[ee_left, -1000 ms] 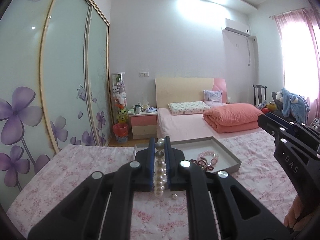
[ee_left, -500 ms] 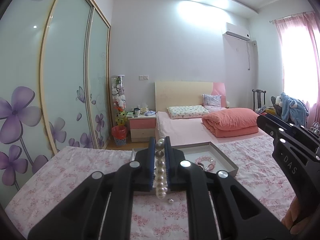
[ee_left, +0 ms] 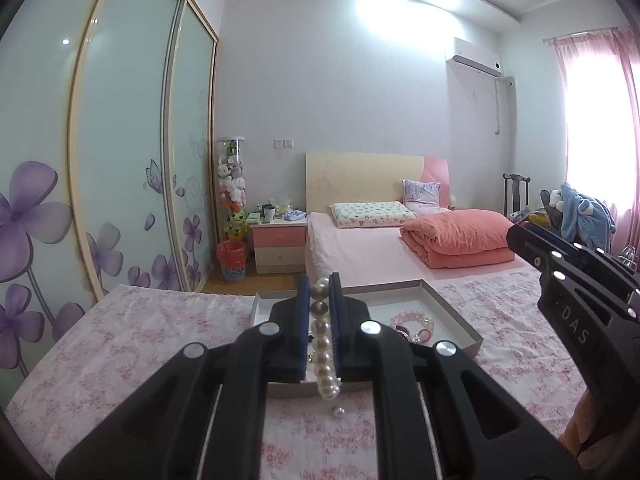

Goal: Organize jewelry
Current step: 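Carry the pearl bracelet and earring into the gray tray and open both grippers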

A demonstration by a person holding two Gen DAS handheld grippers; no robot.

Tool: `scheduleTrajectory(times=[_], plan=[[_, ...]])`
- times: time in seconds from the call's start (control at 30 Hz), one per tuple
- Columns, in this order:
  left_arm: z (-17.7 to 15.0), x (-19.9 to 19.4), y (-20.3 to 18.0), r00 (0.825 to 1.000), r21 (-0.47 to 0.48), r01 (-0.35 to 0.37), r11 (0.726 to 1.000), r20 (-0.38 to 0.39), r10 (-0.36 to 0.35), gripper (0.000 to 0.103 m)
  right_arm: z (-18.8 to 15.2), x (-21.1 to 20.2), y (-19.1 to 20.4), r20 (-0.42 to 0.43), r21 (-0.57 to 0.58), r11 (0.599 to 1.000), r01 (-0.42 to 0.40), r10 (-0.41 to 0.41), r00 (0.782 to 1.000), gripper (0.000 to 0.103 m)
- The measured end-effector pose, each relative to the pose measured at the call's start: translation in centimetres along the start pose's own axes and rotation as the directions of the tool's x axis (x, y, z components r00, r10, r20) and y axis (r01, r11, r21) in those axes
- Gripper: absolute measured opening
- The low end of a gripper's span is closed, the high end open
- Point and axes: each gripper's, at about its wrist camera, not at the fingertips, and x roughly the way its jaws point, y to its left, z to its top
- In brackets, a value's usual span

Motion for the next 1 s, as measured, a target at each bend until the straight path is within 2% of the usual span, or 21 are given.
scheduleTrajectory(times=[0.2,0.47,0.77,0.93,0.97,1.0], plan=[[0.2,4.5,0.4,1.000,-0.018,0.004,1.000,-0.028,-0.005,0.010,-0.6,5.0,0.0,-0.057,0.011,1.000,0.012,-0.011,0.998,0.014],[0.3,11.6,0.9,0.996,-0.043,0.013,0.999,-0.088,-0.017,0.010,-1.6,11.8,1.0,-0.176,0.013,1.000,-0.026,0.028,0.984,0.014],[-1.2,16.1,1.1,0.982,-0.047,0.053,0.998,-0.182,-0.061,0.010,-4.1,16.4,0.4,-0.337,0.101,0.993,-0.058,0.089,0.937,0.014],[-1.8,17.4,1.1,0.973,-0.053,0.066,0.996,-0.218,-0.076,0.011,-4.4,17.3,0.3,-0.381,0.123,0.991,-0.055,0.099,0.919,0.015],[-1.9,17.5,1.1,0.973,-0.054,0.068,0.996,-0.218,-0.078,0.011,-4.4,17.4,0.2,-0.387,0.131,0.990,-0.054,0.101,0.916,0.019],[-1.8,17.5,1.1,0.973,-0.053,0.067,0.996,-0.217,-0.077,0.013,-4.4,17.5,0.1,-0.387,0.136,0.989,-0.051,0.101,0.917,0.030]])
